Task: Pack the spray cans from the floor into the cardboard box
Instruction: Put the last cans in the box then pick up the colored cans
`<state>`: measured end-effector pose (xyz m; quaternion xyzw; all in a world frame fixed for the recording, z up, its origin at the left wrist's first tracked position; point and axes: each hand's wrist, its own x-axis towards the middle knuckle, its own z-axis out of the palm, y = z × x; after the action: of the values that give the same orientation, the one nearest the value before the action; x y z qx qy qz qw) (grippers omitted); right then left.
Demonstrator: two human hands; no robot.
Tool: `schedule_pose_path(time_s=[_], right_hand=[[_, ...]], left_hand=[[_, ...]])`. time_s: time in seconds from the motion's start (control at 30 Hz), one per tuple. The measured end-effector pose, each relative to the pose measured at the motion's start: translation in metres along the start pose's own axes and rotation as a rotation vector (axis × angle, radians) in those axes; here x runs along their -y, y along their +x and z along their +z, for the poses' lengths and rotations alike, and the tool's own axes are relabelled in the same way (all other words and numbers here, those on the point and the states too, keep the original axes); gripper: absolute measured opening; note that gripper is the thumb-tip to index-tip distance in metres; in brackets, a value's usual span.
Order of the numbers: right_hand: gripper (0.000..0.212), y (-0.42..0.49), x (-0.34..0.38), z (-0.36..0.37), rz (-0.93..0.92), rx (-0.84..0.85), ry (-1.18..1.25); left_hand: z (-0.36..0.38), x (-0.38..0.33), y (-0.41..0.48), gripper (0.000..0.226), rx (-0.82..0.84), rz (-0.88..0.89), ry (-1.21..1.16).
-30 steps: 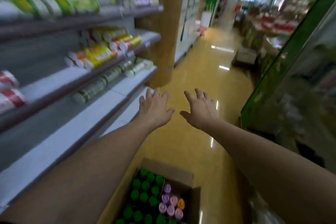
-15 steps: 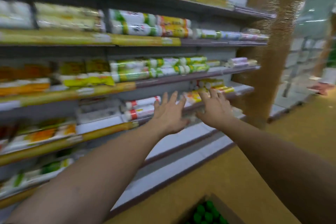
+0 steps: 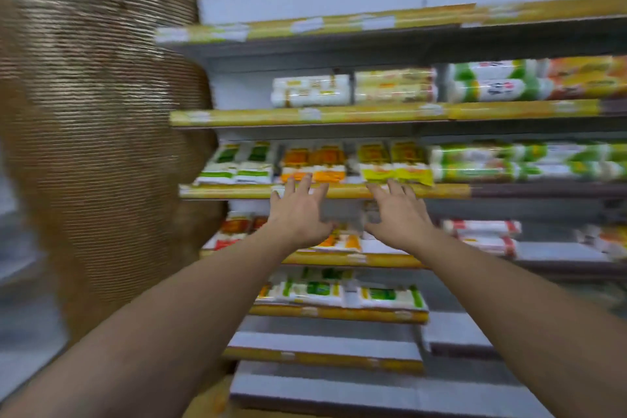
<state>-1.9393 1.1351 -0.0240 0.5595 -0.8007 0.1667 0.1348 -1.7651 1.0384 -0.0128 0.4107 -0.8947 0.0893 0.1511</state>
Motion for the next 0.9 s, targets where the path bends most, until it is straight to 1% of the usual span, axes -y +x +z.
schedule_pose_path(time_s=[0.23,0.33,0.47,0.57,0.67,0.8,0.9], right_hand=[[0.084,0.064,0.187,0.031,-0.224,-0.012,0.075],[0.084,0.084,0.265,0.052,-0.294,-0.008,0.097],[0.085,0.107,0.347,0.091,-0.356,0.016,0.134],[0.087,0.123,0.396,0.125,-0.375,0.071,0.168],[0.09,0.133,0.432,0.171,-0.398,0.162,0.172],[0.09,0.145,0.462,0.242,-0.437,0.314,0.125],[0.091,0.157,0.476,0.3,-0.461,0.396,0.1]], left_hand=[[-0.022,0.187,-0.042,0.086,-0.055,-0.208,0.083],[-0.022,0.26,-0.055,0.086,-0.064,-0.288,0.094],[-0.008,0.345,-0.069,0.087,-0.054,-0.373,0.105],[0.013,0.396,-0.082,0.088,-0.018,-0.435,0.088],[0.041,0.442,-0.091,0.091,0.031,-0.512,0.052],[0.096,0.488,-0.096,0.093,0.099,-0.61,-0.023],[0.148,0.515,-0.094,0.093,0.162,-0.659,-0.077]])
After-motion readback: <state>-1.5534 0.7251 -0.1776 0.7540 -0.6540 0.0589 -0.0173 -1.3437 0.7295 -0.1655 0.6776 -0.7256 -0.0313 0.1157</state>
